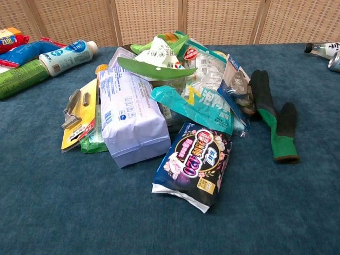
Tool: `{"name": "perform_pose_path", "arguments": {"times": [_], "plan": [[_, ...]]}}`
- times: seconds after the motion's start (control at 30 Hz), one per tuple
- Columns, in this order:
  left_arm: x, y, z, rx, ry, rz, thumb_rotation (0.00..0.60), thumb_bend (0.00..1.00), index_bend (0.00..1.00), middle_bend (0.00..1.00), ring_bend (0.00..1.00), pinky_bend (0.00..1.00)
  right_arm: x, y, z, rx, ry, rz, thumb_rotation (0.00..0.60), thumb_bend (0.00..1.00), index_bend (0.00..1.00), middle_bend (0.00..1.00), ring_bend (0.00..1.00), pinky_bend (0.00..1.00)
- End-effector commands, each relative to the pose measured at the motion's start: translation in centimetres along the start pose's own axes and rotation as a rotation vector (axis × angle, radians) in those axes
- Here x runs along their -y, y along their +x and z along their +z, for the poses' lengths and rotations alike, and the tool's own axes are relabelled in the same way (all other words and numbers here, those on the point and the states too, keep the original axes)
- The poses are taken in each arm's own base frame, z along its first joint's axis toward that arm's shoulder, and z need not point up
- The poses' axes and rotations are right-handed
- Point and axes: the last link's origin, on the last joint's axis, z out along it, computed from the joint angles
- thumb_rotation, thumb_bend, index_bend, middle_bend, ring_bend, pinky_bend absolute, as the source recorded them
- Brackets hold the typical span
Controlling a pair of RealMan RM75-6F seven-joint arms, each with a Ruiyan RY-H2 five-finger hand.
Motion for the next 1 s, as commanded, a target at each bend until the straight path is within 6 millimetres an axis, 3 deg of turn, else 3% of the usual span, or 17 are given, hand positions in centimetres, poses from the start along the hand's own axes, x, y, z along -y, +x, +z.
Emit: {"name": "perform_pose_path", "arguments": {"times": [0.03, 0.2, 0.37, 0.7, 1.0], "plan": [[0.0, 0.1, 0.1, -0.002, -0.005, 0.005, 0.6, 0.0, 0.07, 0.0, 0.0, 0.0, 0.0, 0.0, 0.1, 0.001, 0.001, 0.002, 0.6, 0.0, 0.0, 0.0, 0.0, 0.0], [-0.4, 0.6, 0.2, -0.02, -0.018, 0.005, 0.6, 0.0, 0.07, 0.0, 0.0, 0.0, 0.6, -0.2, 1.0, 0.016, 0.014, -0.01, 0.6, 0.0, 0.0, 0.0, 0.0, 0.0], [-0.5, 0.4, 0.3, -0.016, -0.012, -0.009, 0.6, 0.0, 0.07, 0.0, 0.0, 0.0, 3.2, -0.7, 3.1, 0.038, 0.083, -0.04, 0.6, 0.0, 0.0, 0.0, 0.0, 0.0], [0.3, 0.0, 0.6, 0.009, 0.004, -0.001, 0.6, 0.0, 0.07, 0.0, 0.0, 0.0, 12.1, -3.5, 11.1, 0.114, 0.287, -0.104, 0.6, 0.0, 0.0, 0.0, 0.0, 0.0], [0.0, -0.4, 0.5, 0.017, -0.01, 0.031, 0.6, 0.0, 0.07, 0.0, 0.0, 0.0, 16.2, -6.1, 17.0, 0.159, 0.314, -0.13, 0.6, 0.0, 0.0, 0.0, 0.0, 0.0]]}}
